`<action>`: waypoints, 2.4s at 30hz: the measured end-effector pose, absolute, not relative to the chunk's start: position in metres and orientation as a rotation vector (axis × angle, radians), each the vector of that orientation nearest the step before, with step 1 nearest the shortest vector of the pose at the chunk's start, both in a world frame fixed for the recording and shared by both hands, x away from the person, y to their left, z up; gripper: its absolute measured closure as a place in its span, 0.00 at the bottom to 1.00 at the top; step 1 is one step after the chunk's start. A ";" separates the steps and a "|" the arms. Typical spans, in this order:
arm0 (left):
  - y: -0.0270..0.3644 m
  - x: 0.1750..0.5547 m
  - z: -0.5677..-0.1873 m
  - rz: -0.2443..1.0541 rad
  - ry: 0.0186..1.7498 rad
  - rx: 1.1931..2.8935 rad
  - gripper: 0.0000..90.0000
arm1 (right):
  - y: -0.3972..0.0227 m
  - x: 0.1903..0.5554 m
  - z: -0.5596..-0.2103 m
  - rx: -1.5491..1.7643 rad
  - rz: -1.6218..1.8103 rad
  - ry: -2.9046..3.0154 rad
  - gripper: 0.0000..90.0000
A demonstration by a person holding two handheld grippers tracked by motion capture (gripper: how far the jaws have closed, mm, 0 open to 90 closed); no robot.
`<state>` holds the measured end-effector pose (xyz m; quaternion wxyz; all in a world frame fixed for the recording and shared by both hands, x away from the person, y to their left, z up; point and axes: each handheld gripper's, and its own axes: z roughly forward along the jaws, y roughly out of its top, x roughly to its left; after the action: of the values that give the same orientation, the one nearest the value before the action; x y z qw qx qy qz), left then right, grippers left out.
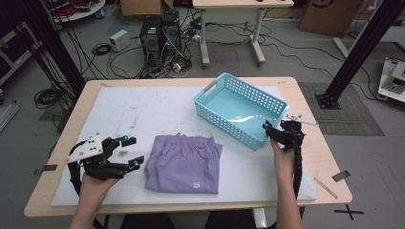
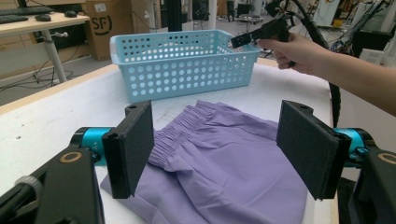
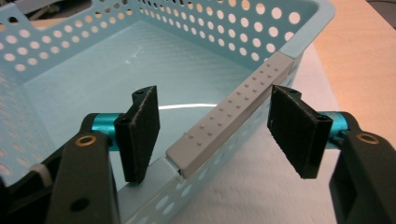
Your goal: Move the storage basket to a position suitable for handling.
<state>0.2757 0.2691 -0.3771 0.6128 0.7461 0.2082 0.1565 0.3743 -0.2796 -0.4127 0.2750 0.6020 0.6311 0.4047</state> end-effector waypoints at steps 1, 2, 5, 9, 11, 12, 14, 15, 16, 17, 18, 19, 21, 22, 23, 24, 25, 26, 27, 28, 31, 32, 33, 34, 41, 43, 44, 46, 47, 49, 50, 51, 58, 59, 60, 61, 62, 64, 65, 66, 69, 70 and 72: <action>0.270 0.275 -0.377 0.362 0.482 1.720 0.31 | -0.278 0.378 -0.412 1.606 1.080 1.715 0.42; 0.271 0.276 -0.377 0.365 0.481 1.719 0.31 | -0.276 0.382 -0.411 1.585 1.080 1.730 0.43; 0.274 0.276 -0.378 0.367 0.490 1.716 0.31 | -0.269 0.393 -0.410 1.518 1.074 1.783 0.47; 0.277 0.276 -0.378 0.370 0.497 1.713 0.31 | -0.257 0.406 -0.408 1.455 1.077 1.839 0.50; 0.279 0.276 -0.378 0.372 0.499 1.709 0.31 | -0.249 0.413 -0.408 1.428 1.073 1.863 0.50; 0.279 0.276 -0.378 0.372 0.499 1.709 0.31 | -0.249 0.413 -0.408 1.428 1.073 1.863 0.50; 0.281 0.276 -0.378 0.373 0.501 1.708 0.31 | -0.243 0.419 -0.407 1.398 1.060 1.885 0.50; 0.282 0.276 -0.378 0.374 0.502 1.706 0.31 | -0.237 0.426 -0.405 1.356 1.046 1.910 0.51; 0.283 0.276 -0.379 0.375 0.504 1.704 0.31 | -0.237 0.426 -0.405 1.356 1.046 1.910 0.51; 0.285 0.276 -0.380 0.376 0.508 1.702 0.31 | -0.231 0.435 -0.403 1.325 1.021 1.941 0.52; 0.286 0.277 -0.380 0.376 0.509 1.703 0.31 | -0.230 0.438 -0.402 1.312 1.013 1.950 0.54; 0.287 0.277 -0.381 0.377 0.512 1.703 0.31 | -0.228 0.441 -0.401 1.294 1.008 1.959 0.55; 0.290 0.278 -0.382 0.377 0.520 1.702 0.31 | -0.224 0.448 -0.400 1.269 1.000 1.985 0.57; 0.291 0.278 -0.383 0.378 0.525 1.705 0.31 | -0.223 0.452 -0.399 1.255 0.998 2.001 0.57; 0.291 0.278 -0.383 0.378 0.525 1.705 0.31 | -0.223 0.452 -0.399 1.255 0.998 2.001 0.57; 0.292 0.278 -0.383 0.379 0.526 1.702 0.31 | -0.220 0.455 -0.399 1.232 0.999 2.015 0.57; 0.294 0.278 -0.384 0.381 0.532 1.700 0.31 | -0.215 0.461 -0.398 1.176 0.990 2.042 0.57; 0.295 0.278 -0.384 0.383 0.533 1.701 0.31 | -0.212 0.463 -0.398 1.159 0.983 2.053 0.57; 0.296 0.278 -0.385 0.382 0.534 1.699 0.31 | -0.210 0.466 -0.397 1.137 0.977 2.062 0.58; 0.297 0.278 -0.385 0.381 0.534 1.698 0.31 | -0.207 0.468 -0.397 1.110 0.968 2.071 0.58; 0.299 0.278 -0.385 0.384 0.532 1.693 0.31 | -0.201 0.474 -0.398 1.053 0.973 2.088 0.59; 0.299 0.278 -0.385 0.384 0.532 1.693 0.31 | -0.200 0.476 -0.398 1.033 0.975 2.095 0.59; 0.299 0.278 -0.385 0.384 0.530 1.691 0.31 | -0.199 0.478 -0.398 1.020 0.986 2.103 0.59; 0.300 0.277 -0.385 0.384 0.531 1.688 0.31 | -0.199 0.478 -0.398 1.020 0.986 2.103 0.59; 0.301 0.276 -0.385 0.389 0.518 1.687 0.31 | -0.191 0.496 -0.395 0.942 1.006 2.149 0.67; 0.301 0.275 -0.385 0.387 0.516 1.688 0.31 | -0.189 0.499 -0.394 0.906 1.025 2.149 0.72; 0.301 0.275 -0.385 0.387 0.516 1.688 0.31 | -0.189 0.499 -0.394 0.906 1.025 2.149 0.72; 0.302 0.275 -0.385 0.390 0.519 1.692 0.31 | -0.189 0.503 -0.394 0.897 1.070 2.147 0.81; 0.303 0.275 -0.386 0.390 0.524 1.692 0.31 | -0.187 0.504 -0.393 0.895 1.081 2.151 0.81; 0.305 0.274 -0.387 0.393 0.531 1.690 0.31 | -0.173 0.509 -0.394 0.899 1.050 2.188 0.68; 0.305 0.274 -0.387 0.393 0.531 1.690 0.31 | -0.173 0.509 -0.394 0.899 1.050 2.188 0.68; 0.305 0.274 -0.387 0.394 0.531 1.691 0.31 | -0.164 0.507 -0.392 0.961 0.994 2.125 0.47; 0.308 0.270 -0.387 0.403 0.532 1.680 0.31 | -0.175 0.473 -0.381 1.237 1.059 1.989 0.37; 0.306 0.270 -0.386 0.405 0.524 1.684 0.31 | -0.179 0.451 -0.381 1.293 1.111 1.933 0.37; 0.306 0.270 -0.386 0.405 0.524 1.684 0.31 | -0.179 0.451 -0.381 1.293 1.111 1.933 0.37; 0.303 0.270 -0.385 0.406 0.515 1.687 0.31 | -0.178 0.435 -0.382 1.341 1.133 1.892 0.36; 0.303 0.270 -0.385 0.406 0.515 1.687 0.31 | -0.177 0.427 -0.384 1.367 1.139 1.888 0.36; 0.298 0.269 -0.384 0.404 0.506 1.691 0.31 | -0.174 0.421 -0.386 1.398 1.141 1.879 0.36; 0.295 0.269 -0.384 0.401 0.497 1.696 0.31 | -0.168 0.412 -0.393 1.420 1.130 1.885 0.37; 0.293 0.269 -0.383 0.401 0.493 1.698 0.31 | -0.166 0.410 -0.396 1.424 1.121 1.889 0.37; 0.291 0.269 -0.383 0.398 0.485 1.703 0.31 | -0.166 0.403 -0.403 1.437 1.195 1.839 0.39; 0.289 0.269 -0.384 0.398 0.483 1.706 0.31 | -0.167 0.402 -0.404 1.440 1.212 1.840 0.40; 0.289 0.270 -0.385 0.395 0.485 1.709 0.31 | -0.167 0.401 -0.405 1.439 1.222 1.834 0.40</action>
<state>0.2700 0.2888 -0.3848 0.6138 0.7413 0.2105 0.1714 0.4014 -0.1671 -0.4047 0.2520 0.5289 0.6745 0.4493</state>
